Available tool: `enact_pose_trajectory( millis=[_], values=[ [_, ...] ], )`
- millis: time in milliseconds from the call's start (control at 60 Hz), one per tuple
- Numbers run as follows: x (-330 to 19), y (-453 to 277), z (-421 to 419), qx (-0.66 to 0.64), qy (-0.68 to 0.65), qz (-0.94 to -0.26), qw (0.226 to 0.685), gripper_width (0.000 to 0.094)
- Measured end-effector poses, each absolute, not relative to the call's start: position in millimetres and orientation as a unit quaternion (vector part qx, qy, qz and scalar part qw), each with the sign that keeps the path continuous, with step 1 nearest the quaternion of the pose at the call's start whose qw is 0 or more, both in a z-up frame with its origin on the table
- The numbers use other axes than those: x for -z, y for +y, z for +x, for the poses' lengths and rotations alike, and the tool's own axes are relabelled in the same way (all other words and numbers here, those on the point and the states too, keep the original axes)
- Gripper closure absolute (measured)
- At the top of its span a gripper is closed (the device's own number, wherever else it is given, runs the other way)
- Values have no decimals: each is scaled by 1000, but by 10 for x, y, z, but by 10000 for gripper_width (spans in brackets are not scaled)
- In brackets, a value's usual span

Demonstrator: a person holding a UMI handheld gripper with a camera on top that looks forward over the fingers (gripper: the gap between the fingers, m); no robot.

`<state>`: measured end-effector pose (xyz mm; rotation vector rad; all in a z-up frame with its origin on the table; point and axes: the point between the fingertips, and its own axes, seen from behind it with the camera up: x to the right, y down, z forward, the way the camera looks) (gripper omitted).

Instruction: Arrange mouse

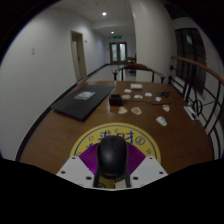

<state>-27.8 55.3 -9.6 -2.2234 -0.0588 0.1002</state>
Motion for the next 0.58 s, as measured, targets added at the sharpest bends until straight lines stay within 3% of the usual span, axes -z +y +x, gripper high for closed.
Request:
enact_pose_trajectory(
  millis=[83,200,333,483,583],
  values=[
    [135,592,-270,-33,-22,-892,451,577],
    [137,572,-302,-39,-37,-899,436,424],
    [-87,350,-291,-57,-71,-889,449,60],
    [-505,-246,-120,-95,-86,-865,486,82],
    [-565,-638,91,-117,-79,-858,495,87]
  ],
)
